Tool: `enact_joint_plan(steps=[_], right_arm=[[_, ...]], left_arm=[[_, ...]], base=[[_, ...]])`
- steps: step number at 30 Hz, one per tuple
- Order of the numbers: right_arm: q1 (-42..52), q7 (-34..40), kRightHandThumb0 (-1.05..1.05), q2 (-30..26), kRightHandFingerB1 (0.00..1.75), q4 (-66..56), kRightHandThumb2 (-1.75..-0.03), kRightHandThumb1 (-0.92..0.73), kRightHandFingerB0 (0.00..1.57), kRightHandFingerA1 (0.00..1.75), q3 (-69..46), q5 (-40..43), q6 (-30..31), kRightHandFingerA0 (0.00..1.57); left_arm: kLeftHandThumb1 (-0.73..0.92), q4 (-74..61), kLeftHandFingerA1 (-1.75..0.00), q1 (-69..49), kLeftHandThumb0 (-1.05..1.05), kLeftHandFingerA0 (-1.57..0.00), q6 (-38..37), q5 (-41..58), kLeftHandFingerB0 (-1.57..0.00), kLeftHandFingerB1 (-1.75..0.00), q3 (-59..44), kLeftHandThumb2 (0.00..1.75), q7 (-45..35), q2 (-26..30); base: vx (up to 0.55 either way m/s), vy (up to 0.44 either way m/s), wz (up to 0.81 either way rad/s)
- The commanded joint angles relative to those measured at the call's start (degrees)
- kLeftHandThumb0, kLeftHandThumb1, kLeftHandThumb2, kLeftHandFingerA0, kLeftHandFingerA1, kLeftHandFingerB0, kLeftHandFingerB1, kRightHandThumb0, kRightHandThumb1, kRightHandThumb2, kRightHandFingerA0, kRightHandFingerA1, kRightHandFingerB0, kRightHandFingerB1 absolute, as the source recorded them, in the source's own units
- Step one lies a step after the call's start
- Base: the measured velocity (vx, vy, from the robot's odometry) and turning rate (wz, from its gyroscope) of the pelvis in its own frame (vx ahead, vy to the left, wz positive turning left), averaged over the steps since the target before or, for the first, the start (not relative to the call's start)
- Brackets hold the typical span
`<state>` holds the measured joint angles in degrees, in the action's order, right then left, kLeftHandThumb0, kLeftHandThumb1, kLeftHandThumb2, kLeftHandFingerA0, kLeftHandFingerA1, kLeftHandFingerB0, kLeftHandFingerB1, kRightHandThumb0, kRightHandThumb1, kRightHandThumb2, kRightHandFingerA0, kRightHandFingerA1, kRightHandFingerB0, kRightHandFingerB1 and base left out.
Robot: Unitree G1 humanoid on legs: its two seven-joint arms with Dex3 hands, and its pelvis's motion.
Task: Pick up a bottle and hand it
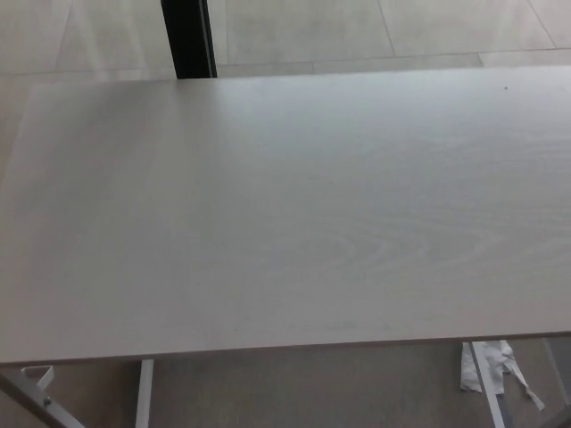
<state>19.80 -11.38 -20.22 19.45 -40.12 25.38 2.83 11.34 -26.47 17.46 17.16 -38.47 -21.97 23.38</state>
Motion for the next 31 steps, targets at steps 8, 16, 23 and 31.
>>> enact_joint_plan(steps=[8,16,23,31], right_arm=[[2.3,-1.06,-0.38,0.7,0.35,-0.86,-0.57,-0.56,0.43,0.49,-0.7,0.77,1.23,0.61],[2.91,-1.85,-0.47,0.76,0.46,0.29,-0.76,-0.43,0.33,0.54,-0.68,0.85,1.17,0.46],[2.74,-2.51,-0.4,-0.03,0.34,2.62,-0.58,-0.56,0.4,0.43,-1.27,0.99,1.12,0.5],[1.57,-2.74,-0.42,0.75,0.32,2.55,-0.57,-0.56,0.37,0.45,-0.74,0.8,-0.22,0.53]], left_arm=[[0.49,-1.84,-0.55,-2.05,-0.78,-0.98,0.59,1.23,-0.78,-0.53,1.72,0.55,-1.98,1.23],[0.5,-2.61,-0.51,-3.32,-0.76,-0.99,-0.22,1.19,-0.78,-0.53,2.0,0.57,-3.01,2.27],[0.5,0.08,-0.55,-1.82,-0.71,-1.02,1.52,2.7,-0.74,-0.55,1.6,0.56,-3.84,2.71],[0.47,-1.1,-0.54,0.48,-0.67,-0.99,6.86,3.95,-0.71,-0.55,1.22,0.55,-2.83,3.86]], base=[[0.0,0.0,0.0],[0.0,0.0,0.0],[0.0,0.0,0.0],[0.0,0.0,0.0]])
